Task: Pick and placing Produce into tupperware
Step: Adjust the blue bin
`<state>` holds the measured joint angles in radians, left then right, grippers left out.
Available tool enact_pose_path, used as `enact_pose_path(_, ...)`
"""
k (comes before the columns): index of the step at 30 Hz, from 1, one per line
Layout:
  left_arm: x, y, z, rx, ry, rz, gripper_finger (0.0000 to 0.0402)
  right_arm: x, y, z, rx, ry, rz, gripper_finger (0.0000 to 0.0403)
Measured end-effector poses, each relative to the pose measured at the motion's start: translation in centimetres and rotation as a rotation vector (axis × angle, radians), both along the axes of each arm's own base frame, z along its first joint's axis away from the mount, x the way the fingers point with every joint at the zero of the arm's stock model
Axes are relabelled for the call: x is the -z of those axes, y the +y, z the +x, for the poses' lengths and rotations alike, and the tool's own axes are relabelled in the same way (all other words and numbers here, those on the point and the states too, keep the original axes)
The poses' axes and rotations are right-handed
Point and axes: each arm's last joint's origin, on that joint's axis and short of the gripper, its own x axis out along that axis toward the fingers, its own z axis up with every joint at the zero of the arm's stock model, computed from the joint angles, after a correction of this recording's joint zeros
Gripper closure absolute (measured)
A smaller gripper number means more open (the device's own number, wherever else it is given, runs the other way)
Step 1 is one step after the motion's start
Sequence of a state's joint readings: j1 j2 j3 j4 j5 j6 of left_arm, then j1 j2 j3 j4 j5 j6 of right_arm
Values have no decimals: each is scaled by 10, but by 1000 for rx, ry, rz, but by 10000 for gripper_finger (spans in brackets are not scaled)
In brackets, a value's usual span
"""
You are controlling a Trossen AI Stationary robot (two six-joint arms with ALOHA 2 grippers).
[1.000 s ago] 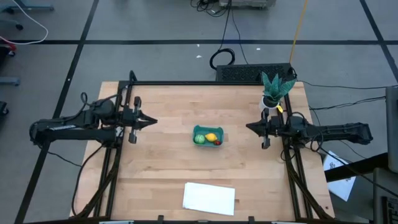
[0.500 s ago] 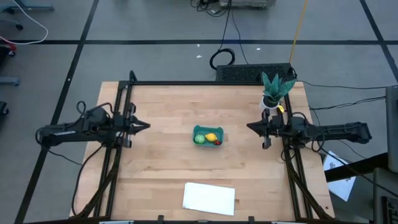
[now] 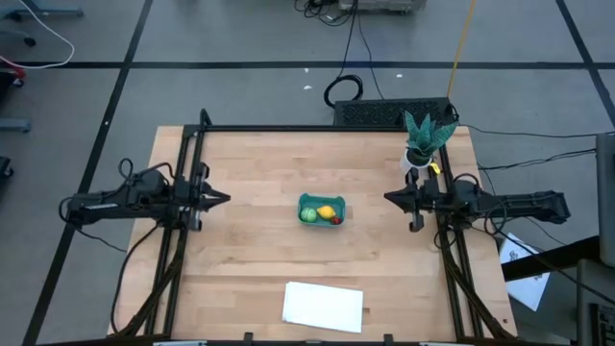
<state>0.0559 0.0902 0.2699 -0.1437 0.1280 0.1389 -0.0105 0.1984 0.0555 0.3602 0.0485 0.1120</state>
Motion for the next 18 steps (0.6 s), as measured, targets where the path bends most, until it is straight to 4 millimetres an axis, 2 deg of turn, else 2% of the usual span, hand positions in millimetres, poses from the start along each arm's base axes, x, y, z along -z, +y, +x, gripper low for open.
enact_pose_path(10, 22, -2, 8, -2, 21, -6, 376, 1, 1, -2, -36, 11, 1, 403)
enact_pose_path(18, 26, -2, 8, -22, 50, 29, 376, 2, 1, -2, -26, 17, 3, 403)
